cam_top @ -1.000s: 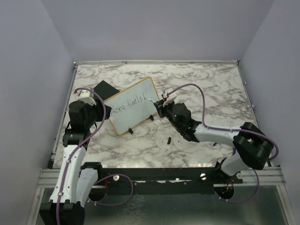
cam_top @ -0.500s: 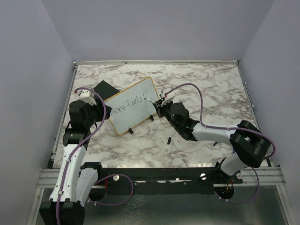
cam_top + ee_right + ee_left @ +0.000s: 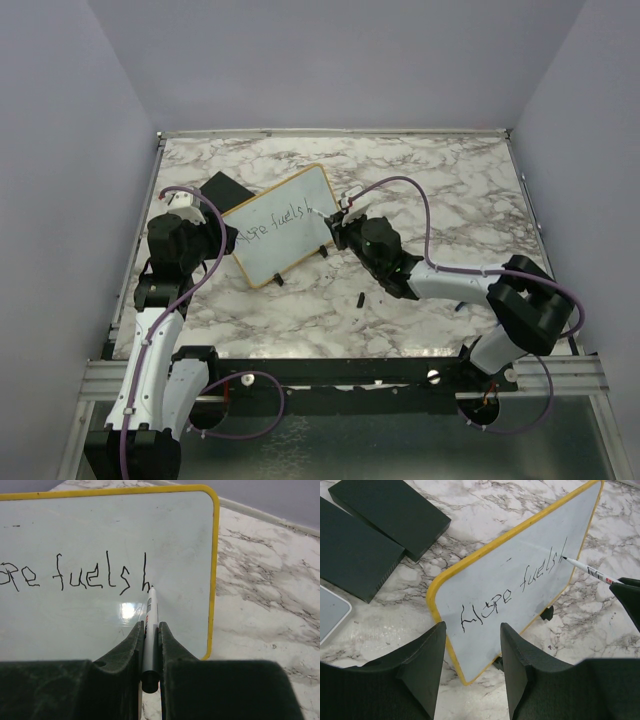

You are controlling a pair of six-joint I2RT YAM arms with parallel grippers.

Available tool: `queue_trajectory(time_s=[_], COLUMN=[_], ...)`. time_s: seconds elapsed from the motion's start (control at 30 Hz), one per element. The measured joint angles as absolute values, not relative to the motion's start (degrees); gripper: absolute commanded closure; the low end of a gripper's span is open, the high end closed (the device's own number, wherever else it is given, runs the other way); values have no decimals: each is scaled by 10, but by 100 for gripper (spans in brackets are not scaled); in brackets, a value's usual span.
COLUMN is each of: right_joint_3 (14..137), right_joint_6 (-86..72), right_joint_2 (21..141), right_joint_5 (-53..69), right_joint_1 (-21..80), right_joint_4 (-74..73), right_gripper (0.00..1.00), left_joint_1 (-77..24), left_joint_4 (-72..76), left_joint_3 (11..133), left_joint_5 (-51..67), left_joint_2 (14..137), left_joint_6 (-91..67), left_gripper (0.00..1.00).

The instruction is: Write a sentence on the whiteboard

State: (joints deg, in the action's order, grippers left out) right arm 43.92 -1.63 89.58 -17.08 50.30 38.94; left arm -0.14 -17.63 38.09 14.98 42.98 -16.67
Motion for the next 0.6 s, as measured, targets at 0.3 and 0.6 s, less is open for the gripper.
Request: queue_trajectory(time_s=[0.3, 0.6], right_joint_3=[440, 440], right_joint_6=[-14, -14], right_joint_2=[898, 898], right_joint_5=[-173, -184], right_joint_1=[503, 503], right_joint_4=[392, 393], right_gripper=[100, 99], left_joint_1=[-1, -1], left_joint_4=[-176, -176], left_joint_3=[381, 381], left_joint_5=[150, 150], left_joint_2=[430, 430], left_joint_6=[-166, -167], left_gripper=[50, 50])
